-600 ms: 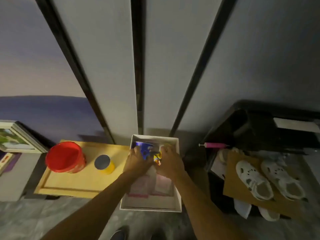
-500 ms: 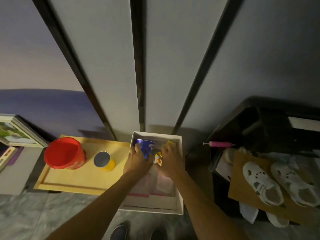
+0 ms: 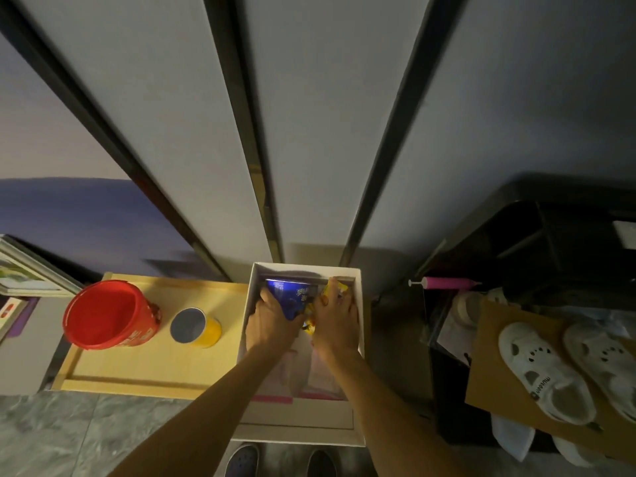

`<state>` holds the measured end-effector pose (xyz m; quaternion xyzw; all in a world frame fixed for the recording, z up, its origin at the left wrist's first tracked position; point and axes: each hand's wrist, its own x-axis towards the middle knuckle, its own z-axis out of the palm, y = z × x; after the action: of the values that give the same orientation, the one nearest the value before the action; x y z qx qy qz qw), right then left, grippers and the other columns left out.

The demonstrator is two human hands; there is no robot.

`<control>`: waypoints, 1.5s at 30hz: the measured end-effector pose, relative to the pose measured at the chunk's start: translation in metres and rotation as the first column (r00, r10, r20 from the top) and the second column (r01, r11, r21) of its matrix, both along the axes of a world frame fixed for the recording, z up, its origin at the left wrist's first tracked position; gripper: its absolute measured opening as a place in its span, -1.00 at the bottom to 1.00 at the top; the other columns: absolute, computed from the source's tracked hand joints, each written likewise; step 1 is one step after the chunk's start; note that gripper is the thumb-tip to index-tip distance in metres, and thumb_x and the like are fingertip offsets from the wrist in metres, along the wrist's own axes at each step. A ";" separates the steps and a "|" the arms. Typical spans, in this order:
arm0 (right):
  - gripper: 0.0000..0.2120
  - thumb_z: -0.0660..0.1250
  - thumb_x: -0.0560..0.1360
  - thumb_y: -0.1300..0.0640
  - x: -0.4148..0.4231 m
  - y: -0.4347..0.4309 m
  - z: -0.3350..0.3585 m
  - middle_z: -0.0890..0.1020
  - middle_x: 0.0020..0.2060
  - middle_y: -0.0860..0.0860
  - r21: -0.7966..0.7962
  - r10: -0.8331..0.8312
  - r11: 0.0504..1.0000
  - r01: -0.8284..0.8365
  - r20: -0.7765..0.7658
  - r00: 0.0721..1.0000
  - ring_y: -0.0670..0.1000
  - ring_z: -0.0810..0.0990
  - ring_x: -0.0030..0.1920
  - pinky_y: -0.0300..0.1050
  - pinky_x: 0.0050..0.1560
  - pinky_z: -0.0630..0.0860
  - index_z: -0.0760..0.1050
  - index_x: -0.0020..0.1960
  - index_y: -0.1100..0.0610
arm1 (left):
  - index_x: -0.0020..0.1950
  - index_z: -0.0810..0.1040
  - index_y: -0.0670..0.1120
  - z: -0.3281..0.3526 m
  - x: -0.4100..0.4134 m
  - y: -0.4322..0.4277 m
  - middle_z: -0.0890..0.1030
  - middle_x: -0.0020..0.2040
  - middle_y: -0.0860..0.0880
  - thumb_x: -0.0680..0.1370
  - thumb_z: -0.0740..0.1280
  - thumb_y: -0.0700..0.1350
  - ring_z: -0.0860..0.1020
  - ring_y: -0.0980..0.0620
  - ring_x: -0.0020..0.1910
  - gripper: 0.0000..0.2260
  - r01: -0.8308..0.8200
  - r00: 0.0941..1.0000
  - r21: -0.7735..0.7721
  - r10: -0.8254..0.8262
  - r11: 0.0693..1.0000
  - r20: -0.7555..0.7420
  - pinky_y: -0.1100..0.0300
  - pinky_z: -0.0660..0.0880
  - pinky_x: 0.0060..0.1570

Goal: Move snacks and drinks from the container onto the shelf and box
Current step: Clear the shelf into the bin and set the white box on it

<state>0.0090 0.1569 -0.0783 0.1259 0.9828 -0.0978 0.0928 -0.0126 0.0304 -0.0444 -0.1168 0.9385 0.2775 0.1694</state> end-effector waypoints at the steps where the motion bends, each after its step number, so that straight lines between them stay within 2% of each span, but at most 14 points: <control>1: -0.25 0.79 0.18 -0.09 -0.001 0.000 0.003 0.56 0.37 0.23 -0.006 0.003 1.000 -0.003 0.004 1.000 0.41 0.63 0.25 0.37 0.08 0.67 0.59 0.26 0.12 | 0.65 0.09 -0.09 0.002 0.000 -0.003 0.53 0.43 -0.10 0.47 0.55 0.23 0.56 -0.15 0.37 -0.04 0.005 1.000 0.010 -0.005 1.000 0.000 -0.08 0.59 0.29; 5: -0.47 0.69 0.35 -0.13 0.000 0.003 0.037 0.59 0.32 0.15 -0.043 0.017 0.999 -0.020 -0.068 0.998 0.28 0.66 0.20 0.29 0.11 0.68 0.65 0.21 0.07 | 0.54 0.23 -0.06 0.031 -0.006 -0.013 0.57 0.32 -0.08 0.43 0.61 0.17 0.61 -0.09 0.21 -0.15 0.036 0.999 0.081 -0.034 0.996 -0.027 0.01 0.66 0.08; 9: -0.65 0.51 0.50 -0.21 0.004 0.014 0.087 0.50 0.36 0.10 0.025 0.130 0.992 -0.127 -0.207 0.970 0.10 0.66 0.08 0.01 0.00 0.64 0.61 0.15 -0.01 | 0.44 0.28 -0.04 0.074 -0.013 -0.026 0.62 0.10 -0.04 0.38 0.63 0.15 0.58 0.02 -0.09 -0.21 0.109 0.993 0.121 -0.103 0.987 -0.058 0.17 0.52 -0.22; 13: -0.58 0.42 0.52 -0.24 0.004 0.021 0.142 0.36 0.46 0.10 -0.132 0.069 0.986 -0.106 -0.257 0.964 0.15 0.61 0.16 0.06 0.09 0.66 0.54 0.20 0.03 | 0.47 0.31 -0.06 0.124 -0.012 -0.045 0.62 0.22 -0.08 0.39 0.62 0.15 0.64 -0.12 0.11 -0.21 0.163 0.984 0.135 -0.151 0.977 -0.096 0.02 0.62 0.03; 17: -0.47 0.44 0.50 -0.33 0.018 0.016 0.208 0.29 0.55 0.06 -0.229 -0.014 0.972 -0.059 -0.305 0.952 0.15 0.60 0.24 0.12 0.18 0.63 0.52 0.27 0.01 | 0.50 0.29 -0.02 0.177 -0.014 -0.059 0.54 0.20 0.03 0.41 0.65 0.03 0.58 -0.04 0.17 -0.21 0.236 0.967 0.265 -0.199 0.935 -0.159 0.07 0.58 0.11; 20: -0.42 0.52 0.45 -0.30 0.037 0.004 0.252 0.47 0.41 0.07 -0.330 -0.135 0.944 0.018 -0.334 0.933 0.17 0.65 0.16 0.17 0.13 0.66 0.31 0.29 -0.12 | 0.51 0.29 -0.03 0.212 -0.015 -0.070 0.50 0.21 0.06 0.40 0.66 0.00 0.52 0.04 0.14 -0.20 0.302 0.946 0.334 -0.236 0.893 -0.224 0.15 0.51 0.11; 22: -0.40 0.55 0.43 -0.29 0.052 -0.005 0.272 0.52 0.33 0.07 -0.384 -0.203 0.921 0.067 -0.327 0.923 0.13 0.66 0.10 0.17 0.12 0.68 0.32 0.28 -0.13 | 0.51 0.30 -0.04 0.231 -0.013 -0.077 0.51 0.20 0.07 0.40 0.66 0.01 0.53 0.03 0.11 -0.19 0.350 0.926 0.349 -0.266 0.869 -0.266 0.14 0.52 0.09; 28: -0.19 0.58 0.42 -0.19 0.115 -0.039 0.324 0.25 0.59 -0.04 -0.332 -0.314 0.921 0.202 -0.329 0.891 0.25 0.56 0.34 0.07 0.15 0.57 0.40 0.57 0.00 | 0.57 0.25 -0.05 0.277 0.008 -0.092 0.50 0.26 0.05 0.43 0.65 -0.05 0.53 0.03 0.16 -0.16 0.496 0.864 0.390 -0.397 0.776 -0.310 0.12 0.54 0.10; 31: -0.20 0.58 0.42 -0.21 0.146 -0.049 0.342 0.23 0.58 0.01 -0.310 -0.354 0.917 0.251 -0.343 0.870 0.26 0.55 0.35 0.11 0.18 0.57 0.42 0.56 0.00 | 0.57 0.25 -0.06 0.294 0.023 -0.088 0.53 0.31 0.00 0.43 0.65 -0.05 0.56 -0.01 0.21 -0.16 0.557 0.828 0.383 -0.459 0.737 -0.322 0.03 0.58 0.17; 36: -0.36 0.52 0.47 -0.26 0.204 -0.045 0.363 0.25 0.55 0.03 -0.164 -0.358 0.934 0.318 -0.399 0.844 0.05 0.52 0.32 -0.15 0.20 0.41 0.48 0.42 0.02 | 0.55 0.28 -0.08 0.316 0.064 -0.064 0.53 0.25 0.02 0.42 0.65 -0.10 0.55 0.00 0.20 -0.19 0.663 0.749 0.395 -0.554 0.636 -0.364 0.03 0.56 0.21; 39: -0.28 0.49 0.46 -0.34 0.243 -0.030 0.365 0.23 0.59 0.05 -0.157 -0.409 0.913 0.378 -0.387 0.826 0.10 0.45 0.43 -0.07 0.32 0.41 0.40 0.48 -0.03 | 0.53 0.31 -0.08 0.323 0.096 -0.042 0.57 0.34 -0.04 0.40 0.67 -0.12 0.58 -0.03 0.25 -0.19 0.725 0.689 0.393 -0.602 0.566 -0.404 0.06 0.58 0.19; 42: -0.24 0.51 0.47 -0.30 0.293 -0.014 0.366 0.18 0.63 0.08 -0.179 -0.469 0.882 0.435 -0.406 0.784 0.16 0.39 0.50 0.10 0.39 0.47 0.37 0.54 -0.03 | 0.53 0.30 -0.12 0.325 0.133 -0.015 0.55 0.32 0.00 0.40 0.66 -0.17 0.59 0.14 0.08 -0.19 0.780 0.622 0.405 -0.662 0.477 -0.419 0.39 0.57 -0.07; 43: -0.23 0.52 0.46 -0.29 0.312 -0.007 0.364 0.18 0.64 0.08 -0.189 -0.491 0.870 0.456 -0.417 0.765 0.16 0.38 0.51 0.13 0.38 0.50 0.37 0.55 -0.02 | 0.53 0.29 -0.12 0.326 0.148 -0.006 0.55 0.32 0.00 0.39 0.67 -0.17 0.61 0.17 0.04 -0.18 0.797 0.597 0.410 -0.682 0.443 -0.424 0.40 0.60 -0.11; 45: -0.26 0.53 0.45 -0.28 0.350 0.007 0.359 0.24 0.60 0.05 -0.228 -0.554 0.832 0.506 -0.407 0.727 0.15 0.44 0.46 0.20 0.32 0.57 0.41 0.52 -0.03 | 0.52 0.28 -0.10 0.323 0.180 0.015 0.56 0.36 -0.03 0.37 0.69 -0.11 0.64 0.10 0.14 -0.15 0.826 0.549 0.412 -0.715 0.384 -0.433 0.17 0.66 0.11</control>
<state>0.3593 0.1639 0.2803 0.3697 0.8927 -0.1966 -0.1664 0.1673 0.0455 0.2788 0.4172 0.7624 0.4438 0.2182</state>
